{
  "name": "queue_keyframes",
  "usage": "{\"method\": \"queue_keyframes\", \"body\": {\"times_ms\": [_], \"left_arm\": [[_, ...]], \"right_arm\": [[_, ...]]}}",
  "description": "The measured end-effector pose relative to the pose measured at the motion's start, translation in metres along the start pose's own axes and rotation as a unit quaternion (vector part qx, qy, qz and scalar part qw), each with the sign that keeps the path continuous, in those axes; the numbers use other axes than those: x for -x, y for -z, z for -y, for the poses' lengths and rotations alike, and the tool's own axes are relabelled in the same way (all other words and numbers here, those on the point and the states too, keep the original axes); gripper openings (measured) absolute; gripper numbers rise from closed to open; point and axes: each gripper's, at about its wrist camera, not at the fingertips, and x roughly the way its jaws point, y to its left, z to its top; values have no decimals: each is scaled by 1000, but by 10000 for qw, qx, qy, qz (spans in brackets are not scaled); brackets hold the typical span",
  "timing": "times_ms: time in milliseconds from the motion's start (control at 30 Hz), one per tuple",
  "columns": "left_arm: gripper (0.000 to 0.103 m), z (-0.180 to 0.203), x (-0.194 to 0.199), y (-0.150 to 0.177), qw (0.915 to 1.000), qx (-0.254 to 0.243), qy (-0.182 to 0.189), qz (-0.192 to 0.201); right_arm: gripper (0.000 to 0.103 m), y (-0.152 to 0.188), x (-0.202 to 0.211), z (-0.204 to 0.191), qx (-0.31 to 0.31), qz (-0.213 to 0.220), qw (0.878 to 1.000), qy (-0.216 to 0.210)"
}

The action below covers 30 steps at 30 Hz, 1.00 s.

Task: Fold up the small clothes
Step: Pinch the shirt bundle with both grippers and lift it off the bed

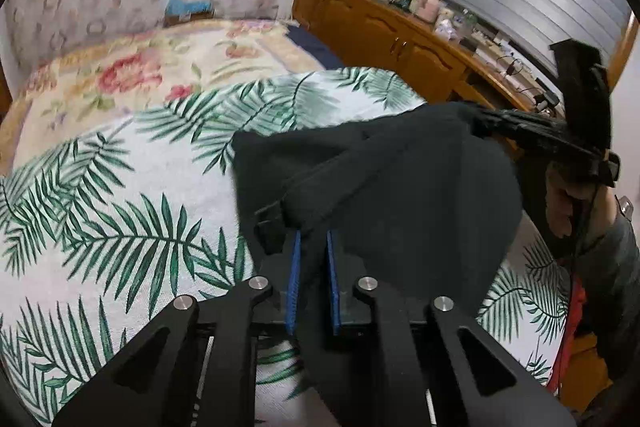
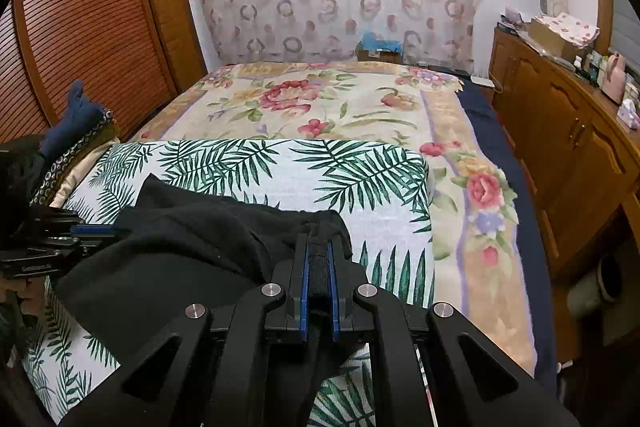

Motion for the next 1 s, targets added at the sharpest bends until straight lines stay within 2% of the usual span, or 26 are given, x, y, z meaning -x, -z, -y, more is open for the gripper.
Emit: {"method": "queue_keyframes", "body": {"times_ms": [67,167,300,367,433,567,600,633,700,767,833,867,967,1000], "left_arm": [[12,2,10,-1,9999,-1,-3,156],[12,8,43,-13,9973,13,20,738],[12,8,55,-37,9927,-148,-284,1160],[12,4,41,-50,9915,-275,-535,1156],[13,-5,17,-60,9911,-332,-846,971],[19,-25,-12,-60,9962,-12,-741,464],[27,-26,-16,-57,9965,-39,-744,386],[33,-27,-17,-55,9966,-67,-744,350],[38,-31,-18,-49,9969,-74,-722,290],[40,-32,-20,-45,9970,-57,-738,209],[40,-34,-24,-40,9972,-41,-733,105],[40,-35,-26,-37,9973,-24,-727,48],[40,-32,-32,-33,9976,5,-696,-39],[40,-32,-35,-32,9975,2,-702,-81]], "right_arm": [[7,1,5,0,-9,67,10000,-46],[7,2,19,0,-35,284,9995,-100],[7,-5,34,0,-2,661,9978,-9],[7,-16,33,1,11,742,9972,97],[7,-25,19,5,20,630,9978,218],[7,-28,-16,13,-87,106,9995,295],[7,-27,-19,13,-73,39,9994,333],[12,-27,-18,13,-68,40,9995,319],[28,-26,-10,17,-177,66,9990,410],[54,-28,2,20,-300,180,9983,476],[65,-23,18,19,-392,310,9978,446],[70,-21,25,17,-395,334,9977,432],[71,-5,37,10,-391,292,9985,244],[71,-1,40,7,-388,278,9983,329]]}}
